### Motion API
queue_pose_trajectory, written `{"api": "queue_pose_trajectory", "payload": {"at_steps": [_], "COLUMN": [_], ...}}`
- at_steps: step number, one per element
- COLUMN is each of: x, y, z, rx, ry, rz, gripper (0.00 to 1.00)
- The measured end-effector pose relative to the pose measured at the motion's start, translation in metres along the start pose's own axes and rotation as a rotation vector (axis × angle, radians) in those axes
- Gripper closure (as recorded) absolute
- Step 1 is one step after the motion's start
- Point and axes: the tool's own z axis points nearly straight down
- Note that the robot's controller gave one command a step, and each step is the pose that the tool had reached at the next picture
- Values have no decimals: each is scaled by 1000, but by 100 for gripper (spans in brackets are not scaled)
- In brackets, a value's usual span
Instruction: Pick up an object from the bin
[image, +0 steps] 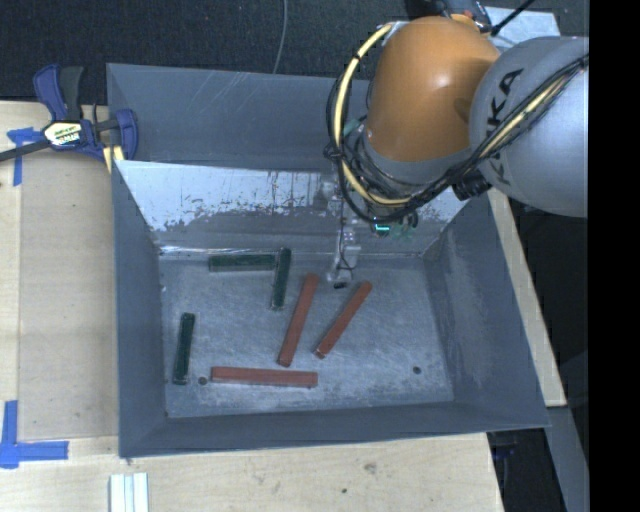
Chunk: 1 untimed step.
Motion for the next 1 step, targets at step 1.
{"api": "queue_pose_trajectory", "payload": {"at_steps": [1], "x": [0], "y": [11], "z": [-14], "rx": [0], "ry": [-7], "rz": [30], "gripper": [0]}}
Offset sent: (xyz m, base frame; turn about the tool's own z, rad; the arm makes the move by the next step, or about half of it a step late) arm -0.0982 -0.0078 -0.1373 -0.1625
